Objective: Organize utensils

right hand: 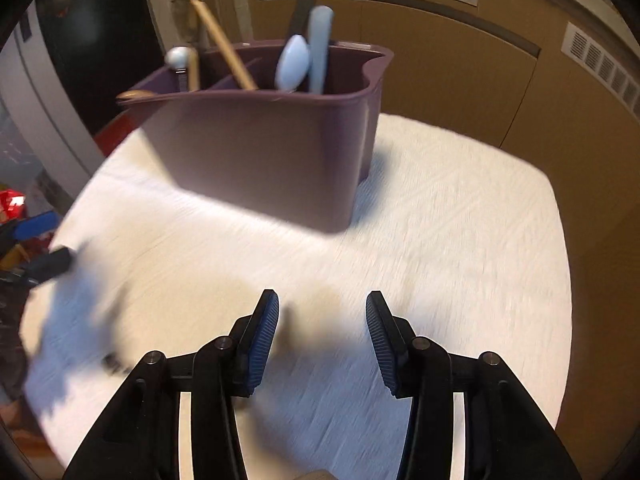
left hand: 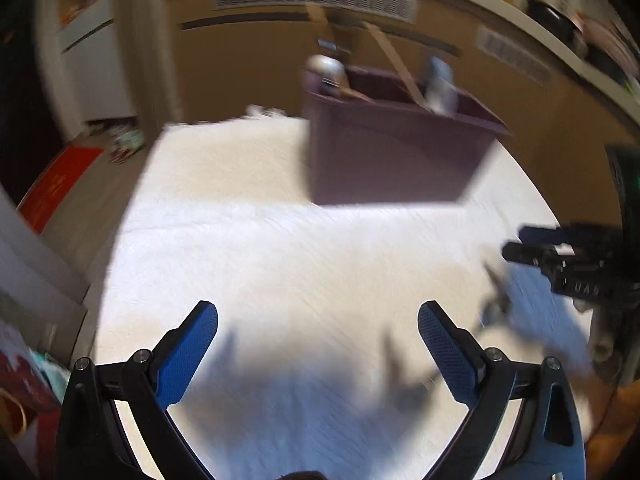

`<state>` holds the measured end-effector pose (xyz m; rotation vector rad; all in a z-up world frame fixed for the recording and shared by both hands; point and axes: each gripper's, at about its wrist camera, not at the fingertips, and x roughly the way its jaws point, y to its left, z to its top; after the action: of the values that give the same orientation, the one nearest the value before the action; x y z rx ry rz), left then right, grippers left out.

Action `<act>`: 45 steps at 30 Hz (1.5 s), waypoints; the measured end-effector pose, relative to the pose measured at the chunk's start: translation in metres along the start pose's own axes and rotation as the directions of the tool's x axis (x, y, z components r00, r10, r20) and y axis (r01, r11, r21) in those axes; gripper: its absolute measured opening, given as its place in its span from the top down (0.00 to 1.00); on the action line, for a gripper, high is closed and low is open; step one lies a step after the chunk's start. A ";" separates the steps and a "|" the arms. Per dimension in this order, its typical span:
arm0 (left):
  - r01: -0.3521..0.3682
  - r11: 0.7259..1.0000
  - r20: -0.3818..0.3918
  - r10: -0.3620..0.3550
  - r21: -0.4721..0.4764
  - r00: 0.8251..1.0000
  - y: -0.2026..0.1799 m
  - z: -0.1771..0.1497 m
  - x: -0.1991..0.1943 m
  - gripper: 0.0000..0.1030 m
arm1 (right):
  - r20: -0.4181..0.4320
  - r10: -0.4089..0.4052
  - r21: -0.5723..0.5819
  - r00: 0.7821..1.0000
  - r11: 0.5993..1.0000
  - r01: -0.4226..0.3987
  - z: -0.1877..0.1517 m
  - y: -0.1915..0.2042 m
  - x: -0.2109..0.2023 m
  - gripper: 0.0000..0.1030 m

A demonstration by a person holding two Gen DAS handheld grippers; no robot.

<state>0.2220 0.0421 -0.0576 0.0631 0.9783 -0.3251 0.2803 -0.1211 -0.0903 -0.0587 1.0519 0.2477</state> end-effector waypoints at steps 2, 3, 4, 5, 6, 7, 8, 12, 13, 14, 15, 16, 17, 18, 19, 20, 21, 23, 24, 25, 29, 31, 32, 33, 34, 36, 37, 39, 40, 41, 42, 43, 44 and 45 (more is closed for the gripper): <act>0.049 0.995 -0.043 -0.045 0.081 0.998 -0.021 -0.013 -0.001 0.12 | -0.016 0.048 0.050 0.999 0.998 -0.047 -0.020 0.006 -0.017 0.54; 0.064 0.991 -0.065 -0.056 0.116 0.996 -0.030 -0.020 -0.001 0.19 | -0.029 0.068 0.077 0.997 0.995 -0.065 -0.030 0.009 -0.023 0.54; 0.076 0.988 -0.081 -0.065 0.137 0.995 -0.037 -0.025 0.000 0.24 | -0.040 0.080 0.101 0.996 0.992 -0.076 -0.041 0.015 -0.029 0.54; 0.087 0.985 -0.091 -0.074 0.147 0.993 -0.041 -0.029 0.001 0.25 | -0.047 0.098 0.119 0.994 0.989 -0.092 -0.051 0.021 -0.033 0.54; 0.099 0.983 -0.101 -0.085 0.152 0.991 -0.044 -0.033 0.002 0.27 | -0.050 0.116 0.129 0.992 0.986 -0.108 -0.058 0.026 -0.035 0.54; 0.105 0.983 -0.108 -0.089 0.150 0.990 -0.043 -0.036 0.002 0.33 | -0.057 0.128 0.136 0.990 0.983 -0.120 -0.063 0.028 -0.034 0.54; 0.105 0.985 -0.110 -0.090 0.139 0.990 -0.040 -0.037 0.000 0.35 | -0.070 0.143 0.146 0.987 0.981 -0.132 -0.067 0.033 -0.032 0.54; 0.052 0.998 -0.054 -0.049 0.045 0.997 -0.012 -0.043 -0.022 0.37 | -0.097 0.164 0.212 0.982 0.967 -0.141 -0.072 0.039 -0.017 0.54; 0.021 1.000 -0.041 -0.020 0.017 0.999 -0.003 -0.043 -0.028 0.36 | -0.102 0.166 0.230 0.981 0.963 -0.139 -0.074 0.040 -0.014 0.54; -0.018 1.000 -0.027 0.017 -0.019 0.999 0.008 -0.045 -0.035 0.35 | -0.096 0.158 0.242 0.983 0.961 -0.131 -0.072 0.043 -0.011 0.54; -0.041 0.998 -0.015 0.040 -0.050 0.999 0.018 -0.045 -0.040 0.30 | -0.089 0.146 0.242 0.985 0.963 -0.120 -0.068 0.044 -0.006 0.54; -0.056 0.995 -0.005 0.056 -0.082 0.998 0.029 -0.046 -0.045 0.24 | -0.087 0.135 0.242 0.987 0.964 -0.111 -0.064 0.047 -0.003 0.54; -0.066 0.991 0.004 0.067 -0.115 0.998 0.038 -0.048 -0.050 0.23 | -0.084 0.127 0.242 0.988 0.965 -0.103 -0.057 0.045 0.002 0.53; -0.076 0.985 0.013 0.079 -0.152 0.997 0.048 -0.049 -0.054 0.23 | -0.080 0.115 0.239 0.990 0.967 -0.093 -0.050 0.046 0.005 0.52; -0.082 0.980 0.019 0.087 -0.181 0.996 0.056 -0.051 -0.057 0.21 | -0.075 0.097 0.229 0.992 0.970 -0.078 -0.045 0.049 0.008 0.51; -0.085 0.974 0.024 0.092 -0.211 0.995 0.064 -0.053 -0.059 0.20 | -0.071 0.080 0.213 0.994 0.975 -0.064 -0.042 0.051 0.009 0.47; -0.082 0.967 0.026 0.091 -0.240 0.995 0.071 -0.055 -0.058 0.19 | -0.066 0.065 0.196 0.996 0.979 -0.051 -0.037 0.055 0.011 0.42; -0.071 0.958 0.018 0.079 -0.277 0.997 0.081 -0.059 -0.057 0.19 | -0.056 0.013 0.131 0.998 0.991 -0.006 -0.029 0.068 0.019 0.38; -0.067 0.955 0.011 0.074 -0.290 0.997 0.083 -0.062 -0.054 0.19 | -0.048 -0.018 0.097 0.999 0.995 0.023 -0.028 0.073 0.020 0.37; -0.063 0.952 0.004 0.067 -0.300 0.998 0.085 -0.064 -0.050 0.19 | -0.040 -0.060 0.057 0.997 0.996 0.062 -0.028 0.079 0.025 0.37; -0.035 0.950 -0.014 0.032 -0.312 0.999 0.086 -0.073 -0.045 0.19 | -0.029 -0.118 0.059 0.993 0.991 0.119 -0.021 0.078 0.032 0.37; -0.019 0.951 -0.018 0.014 -0.310 1.000 0.085 -0.075 -0.044 0.19 | -0.033 -0.127 0.071 0.991 0.989 0.129 -0.018 0.072 0.030 0.37; -0.008 0.951 -0.016 0.004 -0.309 1.000 0.084 -0.075 -0.043 0.19 | -0.034 -0.128 0.064 0.991 0.989 0.130 -0.017 0.072 0.031 0.38; 0.001 0.952 -0.015 -0.006 -0.307 1.000 0.083 -0.076 -0.043 0.19 | -0.035 -0.131 0.058 0.991 0.989 0.133 -0.017 0.072 0.030 0.39; 0.007 0.952 -0.014 -0.012 -0.305 1.000 0.082 -0.075 -0.043 0.19 | -0.035 -0.137 0.050 0.990 0.989 0.138 -0.018 0.074 0.030 0.40; 0.011 0.955 -0.018 -0.017 -0.296 1.000 0.079 -0.075 -0.042 0.18 | -0.036 -0.140 0.041 0.990 0.989 0.141 -0.017 0.078 0.032 0.43; 0.010 0.957 -0.023 -0.017 -0.289 1.000 0.077 -0.075 -0.041 0.18 | -0.039 -0.138 0.041 0.990 0.989 0.139 -0.016 0.078 0.032 0.43; 0.012 0.961 -0.037 -0.023 -0.277 0.999 0.073 -0.076 -0.038 0.18 | -0.033 -0.135 0.043 0.990 0.990 0.137 -0.015 0.081 0.036 0.43; 0.012 0.962 -0.042 -0.024 -0.273 0.999 0.072 -0.077 -0.036 0.18 | -0.029 -0.135 0.040 0.990 0.990 0.136 -0.015 0.083 0.035 0.43; 0.010 0.963 -0.046 -0.023 -0.271 0.999 0.071 -0.077 -0.035 0.18 | -0.024 -0.134 0.035 0.991 0.990 0.135 -0.016 0.083 0.035 0.44; 0.008 0.963 -0.051 -0.022 -0.269 0.998 0.070 -0.078 -0.034 0.18 | -0.023 -0.133 0.033 0.991 0.990 0.134 -0.018 0.082 0.037 0.44; 0.004 0.963 -0.056 -0.020 -0.268 0.998 0.070 -0.079 -0.033 0.18 | -0.024 -0.134 0.029 0.991 0.990 0.134 -0.019 0.081 0.036 0.44; 0.002 0.964 -0.059 -0.018 -0.266 0.998 0.069 -0.079 -0.033 0.18 | -0.027 -0.135 0.020 0.991 0.991 0.135 -0.020 0.079 0.036 0.44; 0.001 0.965 -0.060 -0.017 -0.264 0.998 0.068 -0.079 -0.034 0.18 | -0.032 -0.137 -0.003 0.990 0.991 0.137 -0.021 0.080 0.035 0.44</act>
<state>0.1616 0.1308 -0.0807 -0.1748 1.0765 -0.1997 0.2599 -0.0406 -0.1253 -0.1354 1.0749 0.1234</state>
